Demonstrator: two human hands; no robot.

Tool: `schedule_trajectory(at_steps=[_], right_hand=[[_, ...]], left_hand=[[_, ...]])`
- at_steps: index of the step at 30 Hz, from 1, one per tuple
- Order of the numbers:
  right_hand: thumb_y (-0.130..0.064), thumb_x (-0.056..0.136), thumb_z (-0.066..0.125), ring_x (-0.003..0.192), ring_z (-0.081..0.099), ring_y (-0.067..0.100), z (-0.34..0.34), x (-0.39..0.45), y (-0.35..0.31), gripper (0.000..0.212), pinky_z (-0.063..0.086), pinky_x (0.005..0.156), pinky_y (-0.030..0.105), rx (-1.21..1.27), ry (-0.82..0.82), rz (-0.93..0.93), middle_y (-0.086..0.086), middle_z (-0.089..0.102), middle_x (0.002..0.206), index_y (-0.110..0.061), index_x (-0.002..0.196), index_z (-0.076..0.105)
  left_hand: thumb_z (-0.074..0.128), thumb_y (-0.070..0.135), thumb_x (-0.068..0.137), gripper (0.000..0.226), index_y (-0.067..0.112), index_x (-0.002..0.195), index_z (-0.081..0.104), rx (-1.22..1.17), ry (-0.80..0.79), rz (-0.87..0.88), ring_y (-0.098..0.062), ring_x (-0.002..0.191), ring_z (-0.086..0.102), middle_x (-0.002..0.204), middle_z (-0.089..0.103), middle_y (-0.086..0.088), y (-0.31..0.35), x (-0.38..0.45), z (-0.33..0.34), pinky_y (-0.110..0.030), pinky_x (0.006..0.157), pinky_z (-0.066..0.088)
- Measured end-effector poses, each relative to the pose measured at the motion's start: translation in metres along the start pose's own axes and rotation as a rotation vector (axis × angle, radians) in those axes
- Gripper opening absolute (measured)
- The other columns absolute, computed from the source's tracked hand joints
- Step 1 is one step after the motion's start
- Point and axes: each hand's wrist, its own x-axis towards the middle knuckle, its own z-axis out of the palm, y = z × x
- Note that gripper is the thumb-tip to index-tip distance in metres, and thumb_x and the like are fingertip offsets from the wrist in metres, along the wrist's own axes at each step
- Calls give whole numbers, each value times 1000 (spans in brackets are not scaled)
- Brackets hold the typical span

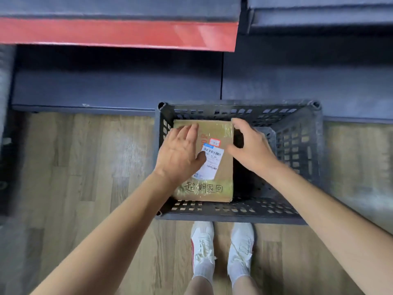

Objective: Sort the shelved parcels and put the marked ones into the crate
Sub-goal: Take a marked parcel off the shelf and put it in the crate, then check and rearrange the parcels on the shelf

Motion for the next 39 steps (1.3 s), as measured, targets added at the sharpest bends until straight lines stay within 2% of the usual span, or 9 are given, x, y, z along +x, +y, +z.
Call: schedule_trajectory(at_steps=[2,7,11,20,25,29,33,36,39], right_hand=[[-18,83,62,130,40,22,-32,-17,-27,61,27,102,23,-38,22,-59,6,47,138,-16,138,37],[-20,85,61,131,35,15,-103,-61,-84,62,19,95,11,-139,33,-218,1,40,142,-15,140,34],[-25,85,61,129,38,15,-160,-100,-132,62,25,98,16,-216,93,-300,-1,39,142,-16,140,33],[-29,86,60,127,39,13,-278,-184,-238,55,36,100,26,-285,381,-509,-4,46,134,-15,135,39],[-31,86,59,130,35,9,-335,-236,-293,57,26,98,15,-332,516,-619,-7,41,140,-18,138,37],[-32,87,59,133,32,11,-378,-275,-336,60,26,101,18,-393,615,-706,-6,37,143,-18,140,34],[-29,84,64,131,37,15,-424,-311,-386,62,27,107,21,-422,752,-782,0,43,140,-12,138,38],[-29,84,63,132,34,14,-455,-336,-423,62,17,101,13,-450,846,-844,0,43,141,-13,138,38],[-31,84,61,134,31,12,-481,-360,-457,62,18,100,14,-472,901,-901,-2,39,144,-16,139,36]], left_hand=[[47,41,78,73,-8,131,43,17,104,35,-39,117,51,126,56,-23,10,-7,-40,-34,103,30],[61,33,80,68,-3,135,42,-9,253,73,-37,115,51,125,57,-18,37,-31,-129,-35,101,35],[42,41,75,68,-2,127,50,-41,364,120,-36,104,57,114,63,-15,66,-51,-200,-27,91,33],[65,26,77,64,4,133,45,-23,683,263,-30,111,53,120,60,-11,142,-83,-363,-37,84,48],[61,33,73,67,-1,129,48,131,759,328,-33,102,60,111,65,-12,174,-116,-444,-36,81,51],[64,34,70,66,-2,124,52,216,831,336,-34,98,62,109,66,-13,192,-141,-506,-38,76,54],[70,34,71,67,-2,125,52,253,930,322,-35,103,60,113,64,-14,205,-164,-574,-41,85,52],[60,38,69,66,-4,120,55,277,1015,315,-36,102,61,112,65,-15,214,-186,-625,-41,86,51],[55,38,71,65,-4,120,55,286,1105,316,-37,103,59,113,64,-16,222,-206,-671,-36,88,49]])
